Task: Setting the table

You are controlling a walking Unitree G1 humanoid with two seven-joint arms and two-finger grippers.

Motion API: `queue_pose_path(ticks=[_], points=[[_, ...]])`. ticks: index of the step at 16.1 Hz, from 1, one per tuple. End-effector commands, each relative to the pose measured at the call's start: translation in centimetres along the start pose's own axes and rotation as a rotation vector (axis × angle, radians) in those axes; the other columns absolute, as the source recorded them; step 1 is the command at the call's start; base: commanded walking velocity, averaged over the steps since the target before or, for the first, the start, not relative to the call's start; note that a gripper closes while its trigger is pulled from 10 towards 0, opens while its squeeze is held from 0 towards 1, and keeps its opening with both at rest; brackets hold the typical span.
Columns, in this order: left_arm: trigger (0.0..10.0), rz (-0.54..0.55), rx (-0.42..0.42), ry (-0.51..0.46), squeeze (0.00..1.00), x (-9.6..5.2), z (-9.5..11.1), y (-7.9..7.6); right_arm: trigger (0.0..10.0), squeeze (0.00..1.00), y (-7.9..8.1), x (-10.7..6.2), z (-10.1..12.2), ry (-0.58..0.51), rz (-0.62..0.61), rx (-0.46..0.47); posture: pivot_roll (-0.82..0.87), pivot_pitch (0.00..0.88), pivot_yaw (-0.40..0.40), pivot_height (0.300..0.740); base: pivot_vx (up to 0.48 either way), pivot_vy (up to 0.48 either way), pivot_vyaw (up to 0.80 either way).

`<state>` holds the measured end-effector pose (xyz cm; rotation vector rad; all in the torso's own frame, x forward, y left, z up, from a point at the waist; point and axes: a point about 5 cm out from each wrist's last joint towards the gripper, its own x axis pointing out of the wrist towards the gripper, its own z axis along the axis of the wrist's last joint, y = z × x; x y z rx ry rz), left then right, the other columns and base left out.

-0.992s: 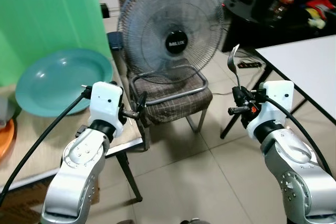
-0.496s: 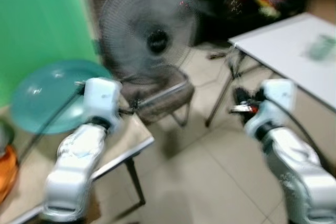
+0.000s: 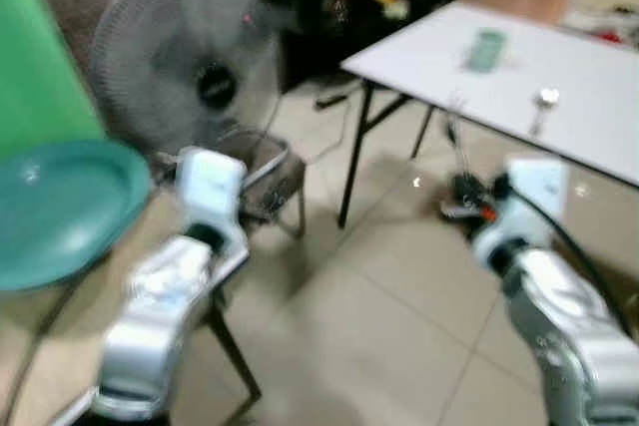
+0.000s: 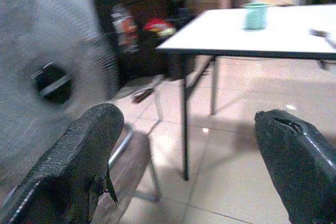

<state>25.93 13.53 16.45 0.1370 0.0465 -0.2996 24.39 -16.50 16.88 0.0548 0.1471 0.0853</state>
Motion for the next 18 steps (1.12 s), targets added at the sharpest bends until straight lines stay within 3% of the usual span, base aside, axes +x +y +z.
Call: queue_pose_path(ticks=[1,4,6,9,11,14,15,18], points=[[10.0,0.031,0.041,-0.023,0.0,0.1,0.7,0.9,10.0,0.0,0.6,0.0,0.8,-0.035,0.018,0.005,0.08,0.0,0.02,0.74,0.0,-0.48,-0.8],[10.0,0.022,0.012,-0.018,0.0,0.2,0.6,0.8,10.0,0.0,0.6,0.0,0.7,-0.03,0.015,0.005,0.08,0.0,0.025,0.74,0.0,-0.16,-0.8],[10.0,0.017,0.004,-0.012,0.0,0.3,0.5,0.7,10.0,0.0,0.6,-0.1,0.7,-0.03,0.011,0.005,0.07,0.0,0.029,0.74,0.0,0.48,-0.8],[10.0,0.01,0.026,-0.015,0.0,0.3,0.6,0.5,10.0,0.0,0.6,-0.1,0.7,-0.029,0.007,0.004,0.07,0.0,0.031,0.74,0.0,-0.48,-0.8],[10.0,0.048,0.011,-0.001,0.0,0.3,0.2,0.9,10.0,0.0,0.6,-0.1,0.7,-0.03,0.007,0.002,0.07,0.0,0.029,0.74,0.0,0.0,-0.8],[10.0,0.085,-0.01,-0.003,0.0,0.2,0.2,1.4,10.0,0.0,0.8,0.2,0.8,-0.029,0.039,-0.018,0.07,0.0,0.027,0.74,0.0,0.0,0.0],[10.0,0.099,-0.015,-0.019,0.0,0.3,0.3,1.5,10.0,0.0,1.1,0.7,0.9,-0.023,0.063,-0.088,0.07,0.0,0.02,0.74,0.0,0.0,0.0],[10.0,0.089,-0.013,-0.029,0.0,0.2,0.4,1.5,10.0,0.0,0.9,1.3,1.1,-0.032,0.029,-0.117,0.08,0.0,0.014,0.74,0.197,0.0,0.0]])
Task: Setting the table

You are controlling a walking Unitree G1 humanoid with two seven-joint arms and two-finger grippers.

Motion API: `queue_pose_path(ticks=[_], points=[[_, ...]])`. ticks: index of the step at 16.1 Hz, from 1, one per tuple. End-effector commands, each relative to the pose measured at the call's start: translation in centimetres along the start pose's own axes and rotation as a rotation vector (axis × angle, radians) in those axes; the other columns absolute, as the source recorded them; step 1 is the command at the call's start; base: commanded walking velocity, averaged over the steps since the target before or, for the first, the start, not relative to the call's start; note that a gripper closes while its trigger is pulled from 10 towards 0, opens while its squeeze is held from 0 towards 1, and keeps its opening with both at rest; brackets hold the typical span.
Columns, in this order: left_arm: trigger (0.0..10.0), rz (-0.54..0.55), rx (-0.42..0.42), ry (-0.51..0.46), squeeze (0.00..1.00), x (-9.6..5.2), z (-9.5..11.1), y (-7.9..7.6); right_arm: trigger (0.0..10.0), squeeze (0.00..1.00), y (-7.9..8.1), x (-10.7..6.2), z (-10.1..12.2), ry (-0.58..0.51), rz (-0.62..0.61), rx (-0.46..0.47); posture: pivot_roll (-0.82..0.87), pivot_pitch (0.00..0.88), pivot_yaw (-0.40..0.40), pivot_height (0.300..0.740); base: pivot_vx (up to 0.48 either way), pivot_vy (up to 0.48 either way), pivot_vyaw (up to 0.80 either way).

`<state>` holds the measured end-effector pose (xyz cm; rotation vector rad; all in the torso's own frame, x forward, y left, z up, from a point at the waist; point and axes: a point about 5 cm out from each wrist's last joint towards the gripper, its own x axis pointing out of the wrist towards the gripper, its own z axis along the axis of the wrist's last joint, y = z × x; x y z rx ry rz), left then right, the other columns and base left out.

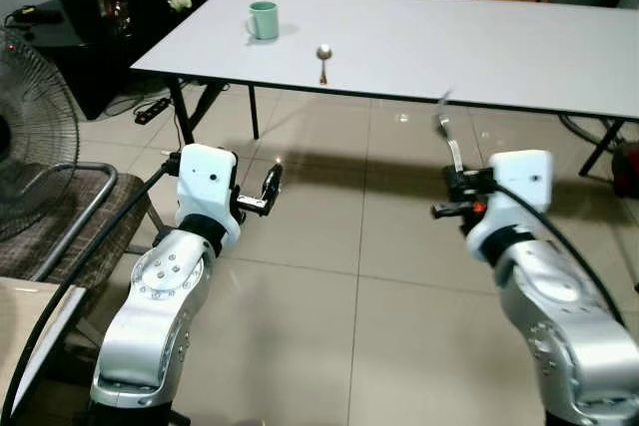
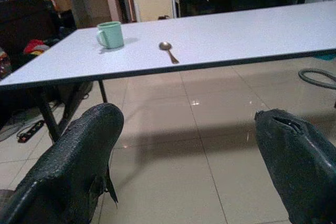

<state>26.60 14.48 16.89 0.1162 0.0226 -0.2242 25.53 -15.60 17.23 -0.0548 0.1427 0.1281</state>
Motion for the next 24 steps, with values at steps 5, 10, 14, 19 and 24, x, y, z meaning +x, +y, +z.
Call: queue_pose_path(ticks=[5,10,14,19,24], points=[[10.0,0.008,0.008,-0.01,0.0,-0.15,0.1,0.43,10.0,0.0,-0.29,0.63,1.04,-0.052,-0.012,-0.042,0.09,0.0,0.007,0.74,0.319,0.0,0.48],[10.0,0.001,0.019,-0.007,0.0,-0.22,-0.06,0.53,10.0,0.0,-0.34,0.6,0.79,-0.038,-0.031,0.031,0.08,0.0,0.007,0.74,0.32,0.0,0.0],[10.0,-0.007,0.018,-0.011,0.0,-0.17,-0.04,0.53,10.0,0.0,-0.37,0.67,0.64,-0.017,-0.045,0.049,0.08,0.0,0.011,0.74,0.322,0.0,0.0],[10.0,-0.011,0.017,-0.011,0.0,-0.25,-0.05,0.54,10.0,0.0,-0.46,0.61,0.66,-0.021,-0.046,0.064,0.08,0.0,0.008,0.74,0.315,0.0,0.0],[10.0,-0.012,0.013,-0.011,0.0,-0.3,-0.07,0.53,10.0,0.0,-0.23,0.62,0.64,-0.017,-0.024,0.034,0.08,0.0,0.006,0.74,0.316,0.0,0.0]])
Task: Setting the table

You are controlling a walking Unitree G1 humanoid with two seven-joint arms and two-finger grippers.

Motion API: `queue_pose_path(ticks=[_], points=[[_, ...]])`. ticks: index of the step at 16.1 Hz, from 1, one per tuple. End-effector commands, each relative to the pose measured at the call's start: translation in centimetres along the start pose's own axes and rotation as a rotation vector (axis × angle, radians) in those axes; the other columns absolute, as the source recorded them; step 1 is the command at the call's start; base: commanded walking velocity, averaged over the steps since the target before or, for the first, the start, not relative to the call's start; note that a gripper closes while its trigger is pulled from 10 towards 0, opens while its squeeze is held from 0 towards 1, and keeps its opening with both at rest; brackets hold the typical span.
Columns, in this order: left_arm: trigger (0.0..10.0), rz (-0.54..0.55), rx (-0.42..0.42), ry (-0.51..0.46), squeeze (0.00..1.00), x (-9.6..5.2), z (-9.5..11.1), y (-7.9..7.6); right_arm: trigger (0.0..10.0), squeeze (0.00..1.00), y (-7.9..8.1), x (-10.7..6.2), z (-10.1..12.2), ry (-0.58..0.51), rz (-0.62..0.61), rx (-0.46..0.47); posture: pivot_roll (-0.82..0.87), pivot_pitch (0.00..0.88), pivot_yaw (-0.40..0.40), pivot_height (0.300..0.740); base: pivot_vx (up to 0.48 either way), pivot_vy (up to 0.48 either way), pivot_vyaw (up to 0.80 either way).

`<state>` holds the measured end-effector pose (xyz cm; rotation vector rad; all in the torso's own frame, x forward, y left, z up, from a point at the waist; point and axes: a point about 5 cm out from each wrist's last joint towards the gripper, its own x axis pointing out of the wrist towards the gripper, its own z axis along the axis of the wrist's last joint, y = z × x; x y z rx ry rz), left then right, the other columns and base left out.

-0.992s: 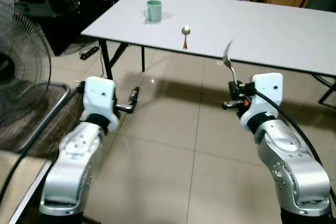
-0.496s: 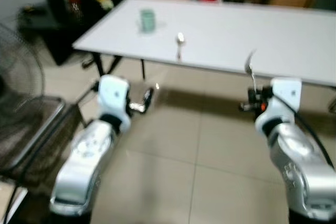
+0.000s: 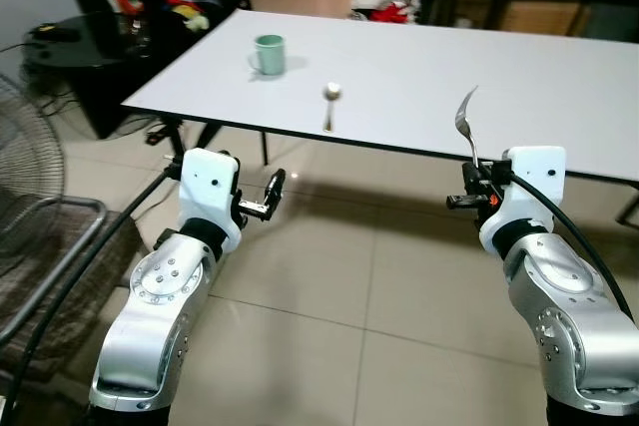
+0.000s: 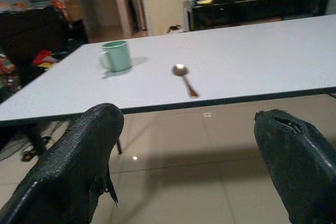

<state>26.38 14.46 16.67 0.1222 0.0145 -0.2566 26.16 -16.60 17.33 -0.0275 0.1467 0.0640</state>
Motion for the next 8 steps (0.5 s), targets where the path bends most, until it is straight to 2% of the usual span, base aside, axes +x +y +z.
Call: queue_pose_path(ticks=[1,4,7,8], points=[[10.0,0.019,0.005,-0.001,0.0,-0.12,0.14,0.61,10.0,0.0,1.01,0.09,0.5,-0.018,0.048,-0.015,0.09,0.0,0.005,0.74,0.311,0.0,0.0],[10.0,0.018,0.005,-0.003,0.0,-0.16,0.17,0.6,10.0,0.0,1.59,-0.01,0.52,-0.013,0.104,-0.029,0.09,0.0,0.006,0.74,0.315,0.0,0.0],[10.0,0.015,0.004,-0.002,0.0,-0.19,0.19,0.61,10.0,0.0,1.64,-0.02,0.56,-0.015,0.102,-0.049,0.09,0.0,0.007,0.74,0.315,0.0,0.48],[10.0,0.014,0.004,-0.004,0.0,-0.18,0.24,0.65,10.0,0.0,1.66,0.01,0.56,-0.015,0.103,-0.045,0.09,0.0,0.007,0.74,0.311,0.0,0.0]])
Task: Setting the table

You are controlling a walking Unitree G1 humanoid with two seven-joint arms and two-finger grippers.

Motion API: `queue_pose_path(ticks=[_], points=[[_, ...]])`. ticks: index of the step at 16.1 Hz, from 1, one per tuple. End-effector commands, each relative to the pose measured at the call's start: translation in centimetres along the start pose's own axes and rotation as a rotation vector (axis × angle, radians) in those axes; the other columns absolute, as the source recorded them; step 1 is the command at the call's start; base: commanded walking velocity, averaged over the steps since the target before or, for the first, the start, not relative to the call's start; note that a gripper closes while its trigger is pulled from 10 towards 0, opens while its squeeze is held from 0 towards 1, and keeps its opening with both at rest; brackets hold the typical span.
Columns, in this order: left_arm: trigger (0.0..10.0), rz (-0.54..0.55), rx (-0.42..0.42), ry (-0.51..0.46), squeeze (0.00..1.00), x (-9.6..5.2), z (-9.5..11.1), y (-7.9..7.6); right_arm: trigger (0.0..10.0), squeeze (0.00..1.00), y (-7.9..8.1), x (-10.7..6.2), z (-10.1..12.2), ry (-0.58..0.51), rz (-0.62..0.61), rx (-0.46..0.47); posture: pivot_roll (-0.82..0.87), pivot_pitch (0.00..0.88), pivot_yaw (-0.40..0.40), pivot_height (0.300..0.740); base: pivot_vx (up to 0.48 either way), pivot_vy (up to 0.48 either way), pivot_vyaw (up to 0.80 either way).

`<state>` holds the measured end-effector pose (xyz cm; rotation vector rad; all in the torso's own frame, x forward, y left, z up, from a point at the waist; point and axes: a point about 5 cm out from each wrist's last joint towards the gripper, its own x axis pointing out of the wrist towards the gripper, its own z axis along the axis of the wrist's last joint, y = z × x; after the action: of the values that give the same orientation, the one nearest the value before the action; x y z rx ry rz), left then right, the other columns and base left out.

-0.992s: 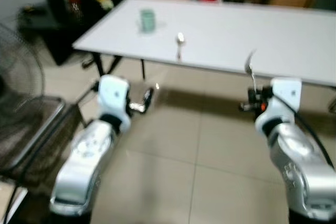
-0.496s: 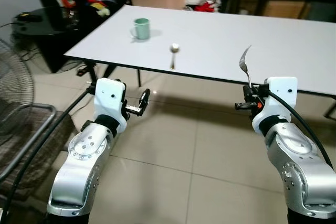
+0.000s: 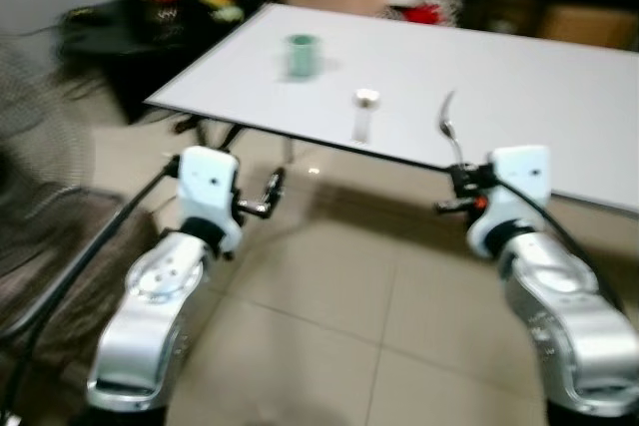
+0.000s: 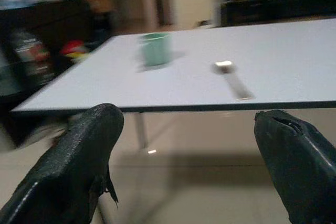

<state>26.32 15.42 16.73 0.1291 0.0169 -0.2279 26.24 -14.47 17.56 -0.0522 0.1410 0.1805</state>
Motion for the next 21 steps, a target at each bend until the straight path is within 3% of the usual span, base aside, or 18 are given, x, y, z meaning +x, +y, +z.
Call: queue_pose_path(ticks=[1,8,21], points=[[10.0,-0.016,-0.002,-0.009,0.0,0.1,0.3,-0.3,10.0,0.0,-0.4,-0.2,0.2,-0.008,-0.011,-0.006,0.09,0.0,0.006,0.74,0.311,0.0,0.0],[10.0,-0.007,0.004,-0.006,0.0,0.1,0.3,0.3,10.0,0.0,-0.3,0.1,0.0,0.021,-0.009,0.074,0.1,0.0,0.0,0.74,0.31,0.0,0.0],[10.0,0.01,0.008,-0.016,0.0,0.7,0.6,0.9,10.0,0.0,-0.6,0.9,0.1,0.003,-0.034,0.08,0.11,0.0,0.007,0.74,0.305,0.0,0.0]])
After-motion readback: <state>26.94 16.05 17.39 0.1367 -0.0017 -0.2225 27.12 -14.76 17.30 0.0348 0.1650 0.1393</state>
